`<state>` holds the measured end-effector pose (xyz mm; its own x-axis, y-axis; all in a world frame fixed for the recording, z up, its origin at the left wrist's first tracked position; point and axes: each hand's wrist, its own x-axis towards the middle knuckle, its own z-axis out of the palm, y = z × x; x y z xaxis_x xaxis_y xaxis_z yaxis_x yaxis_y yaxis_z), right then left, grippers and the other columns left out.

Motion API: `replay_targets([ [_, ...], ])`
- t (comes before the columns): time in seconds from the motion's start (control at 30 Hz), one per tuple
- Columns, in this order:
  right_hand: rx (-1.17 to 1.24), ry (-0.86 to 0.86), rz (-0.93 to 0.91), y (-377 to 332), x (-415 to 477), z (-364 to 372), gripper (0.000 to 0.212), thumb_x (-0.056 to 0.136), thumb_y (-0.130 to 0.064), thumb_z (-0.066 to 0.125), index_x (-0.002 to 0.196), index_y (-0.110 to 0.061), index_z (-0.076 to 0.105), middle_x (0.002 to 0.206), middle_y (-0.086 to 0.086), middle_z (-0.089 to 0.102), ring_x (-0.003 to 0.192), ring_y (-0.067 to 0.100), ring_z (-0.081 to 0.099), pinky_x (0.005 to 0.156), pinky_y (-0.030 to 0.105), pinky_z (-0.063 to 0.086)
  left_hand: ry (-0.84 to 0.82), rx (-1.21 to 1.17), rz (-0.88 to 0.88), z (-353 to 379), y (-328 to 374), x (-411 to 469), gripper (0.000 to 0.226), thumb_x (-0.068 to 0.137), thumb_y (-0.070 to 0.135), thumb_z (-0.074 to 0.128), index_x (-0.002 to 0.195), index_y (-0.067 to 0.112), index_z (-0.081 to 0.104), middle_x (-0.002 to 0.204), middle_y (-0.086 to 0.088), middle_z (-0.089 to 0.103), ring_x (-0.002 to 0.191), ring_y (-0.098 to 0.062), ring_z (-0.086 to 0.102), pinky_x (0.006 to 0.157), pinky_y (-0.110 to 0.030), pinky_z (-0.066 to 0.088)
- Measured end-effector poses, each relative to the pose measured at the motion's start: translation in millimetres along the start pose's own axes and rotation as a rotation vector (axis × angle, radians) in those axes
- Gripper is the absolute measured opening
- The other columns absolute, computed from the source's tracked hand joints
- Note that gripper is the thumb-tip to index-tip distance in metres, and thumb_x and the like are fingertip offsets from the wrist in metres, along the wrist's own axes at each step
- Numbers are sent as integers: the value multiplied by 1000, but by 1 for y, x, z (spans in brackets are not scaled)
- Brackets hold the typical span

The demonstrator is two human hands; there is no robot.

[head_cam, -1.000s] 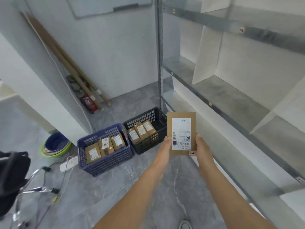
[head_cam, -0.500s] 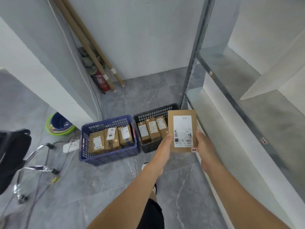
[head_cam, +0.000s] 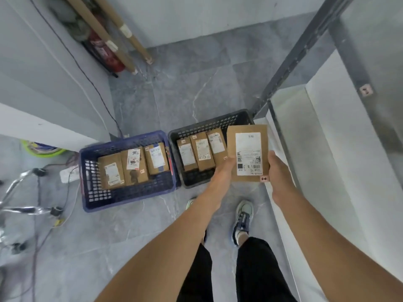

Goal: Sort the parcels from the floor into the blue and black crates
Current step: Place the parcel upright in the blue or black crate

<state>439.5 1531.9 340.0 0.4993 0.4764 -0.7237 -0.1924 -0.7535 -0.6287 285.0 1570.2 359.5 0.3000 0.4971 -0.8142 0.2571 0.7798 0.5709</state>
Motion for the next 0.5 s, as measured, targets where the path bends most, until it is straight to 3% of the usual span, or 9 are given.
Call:
replay_targets([
  [0.1, -26, 18, 48, -1, 66, 9, 45, 114, -44, 32, 122, -22, 70, 112, 1, 75, 99, 14, 71, 68, 27, 49, 47, -38, -84, 5, 7, 63, 44, 101, 63, 43, 133, 36, 53, 142, 8, 52, 132, -17, 48, 117, -44, 34],
  [0.17, -61, 28, 78, 6, 114, 16, 48, 113, -45, 32, 123, -20, 71, 113, 2, 76, 99, 15, 72, 67, 26, 49, 60, -76, -133, 10, 5, 110, 27, 104, 54, 46, 115, 31, 54, 121, 7, 58, 112, -14, 55, 105, -35, 39],
  [0.23, -70, 14, 103, 17, 165, 23, 47, 112, -45, 32, 121, -21, 71, 113, 1, 77, 96, 13, 72, 67, 24, 49, 90, -90, -163, 17, 4, 161, 26, 105, 50, 47, 116, 27, 52, 104, 9, 59, 96, -10, 57, 92, -29, 42],
  [0.3, -89, -1, 124, 30, 216, 30, 47, 112, -46, 31, 122, -23, 70, 116, -1, 77, 100, 14, 73, 71, 25, 51, 127, -95, -200, 23, -6, 210, 24, 105, 51, 47, 111, 28, 51, 91, 16, 58, 98, -10, 59, 93, -29, 43],
  [0.43, -94, -54, 195, 55, 314, 43, 50, 109, -56, 32, 128, -29, 70, 117, -3, 78, 109, 20, 72, 94, 39, 56, 114, -83, -237, 36, -33, 310, 41, 103, 62, 39, 127, 33, 55, 112, 15, 61, 119, -15, 53, 113, -44, 37],
  [0.5, -130, -95, 203, 67, 355, 51, 51, 110, -56, 30, 127, -30, 70, 112, -5, 78, 104, 15, 72, 86, 33, 54, 111, -84, -244, 39, -48, 352, 59, 96, 71, 39, 139, 34, 53, 137, 9, 58, 132, -19, 48, 117, -50, 33],
])
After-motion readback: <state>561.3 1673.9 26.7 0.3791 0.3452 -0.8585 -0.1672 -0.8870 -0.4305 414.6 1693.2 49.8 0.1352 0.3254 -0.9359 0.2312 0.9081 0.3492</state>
